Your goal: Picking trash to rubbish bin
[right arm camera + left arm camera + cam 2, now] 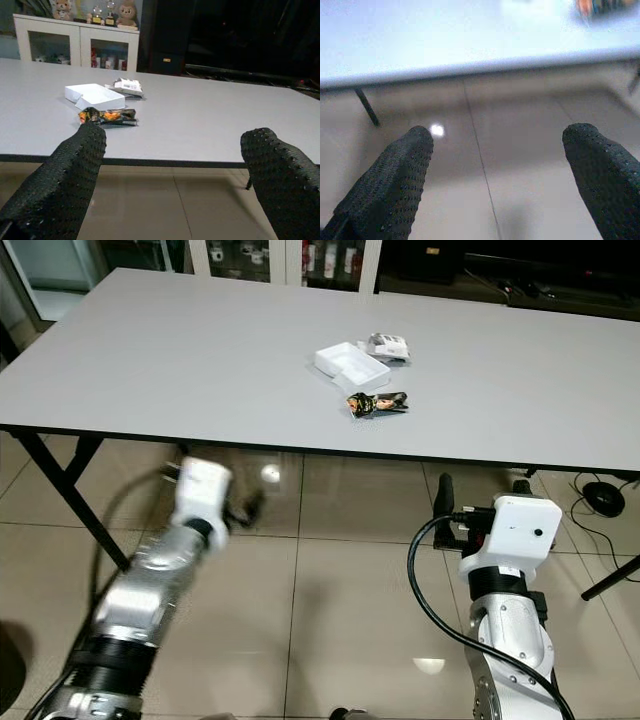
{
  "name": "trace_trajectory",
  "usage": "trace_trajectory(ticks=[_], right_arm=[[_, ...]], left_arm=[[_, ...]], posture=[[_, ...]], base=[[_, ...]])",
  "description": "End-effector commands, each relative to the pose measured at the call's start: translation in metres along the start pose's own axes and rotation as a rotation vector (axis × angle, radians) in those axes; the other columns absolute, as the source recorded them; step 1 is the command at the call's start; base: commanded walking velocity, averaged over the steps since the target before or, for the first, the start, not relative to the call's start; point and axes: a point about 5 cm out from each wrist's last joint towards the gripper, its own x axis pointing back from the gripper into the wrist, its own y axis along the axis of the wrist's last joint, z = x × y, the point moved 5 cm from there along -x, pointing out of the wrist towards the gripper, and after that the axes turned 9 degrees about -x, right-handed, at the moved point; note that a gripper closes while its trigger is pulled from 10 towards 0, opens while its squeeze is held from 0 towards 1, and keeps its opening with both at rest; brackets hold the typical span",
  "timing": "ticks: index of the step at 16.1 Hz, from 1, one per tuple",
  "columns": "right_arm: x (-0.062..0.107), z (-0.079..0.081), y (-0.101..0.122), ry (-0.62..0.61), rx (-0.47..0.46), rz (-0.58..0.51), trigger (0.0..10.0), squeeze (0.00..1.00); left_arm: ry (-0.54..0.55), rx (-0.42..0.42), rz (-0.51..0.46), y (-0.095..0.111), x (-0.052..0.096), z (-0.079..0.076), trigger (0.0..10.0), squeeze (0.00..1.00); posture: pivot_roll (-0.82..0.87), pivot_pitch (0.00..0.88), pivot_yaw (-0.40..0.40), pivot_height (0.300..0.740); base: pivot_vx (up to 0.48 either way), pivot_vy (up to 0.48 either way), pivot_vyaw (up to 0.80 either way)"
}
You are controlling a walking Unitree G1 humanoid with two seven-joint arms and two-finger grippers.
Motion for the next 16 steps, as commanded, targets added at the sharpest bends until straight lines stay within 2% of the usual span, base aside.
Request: trace_trajectory(ticks=[1, 5, 9, 11, 16], right_arm=[[0.001, -0.005, 0.0, -0.015, -0.009, 0.003, 10.0, 0.0], [0.0, -0.005, -0.003, -0.017, -0.015, 0.005, 10.0, 0.0], [-0.002, -0.004, -0.004, -0.011, -0.016, 0.006, 10.0, 0.0], [-0.002, -0.005, -0.005, -0.012, -0.016, 0.009, 10.0, 0.0], [-0.002, -0.003, -0.004, -0.008, -0.013, 0.007, 10.0, 0.0]], left_arm=[[0.042, 0.002, -0.06, 0.007, 0.004, 0.006, 10.0, 0.0], [-0.013, 0.002, -0.047, 0.002, 0.0, -0.004, 10.0, 0.0], [-0.015, -0.012, -0.076, 0.005, 0.001, -0.003, 10.0, 0.0], [-0.049, -0.001, -0.088, 0.007, 0.001, -0.008, 10.0, 0.0], [-0.053, 0.006, -0.086, 0.007, -0.002, -0.011, 10.0, 0.0]], posture=[[0.17, 0.088, -0.079, 0.74], [0.18, 0.082, -0.076, 0.74], [0.19, 0.082, -0.073, 0.74], [0.19, 0.081, -0.074, 0.74], [0.18, 0.078, -0.069, 0.74]], base=[[0.0, 0.0, 0.0], [0.0, 0.0, 0.0], [0.0, 0.0, 0.0], [0.0, 0.0, 0.0], [0.0, -0.454, 0.0]])
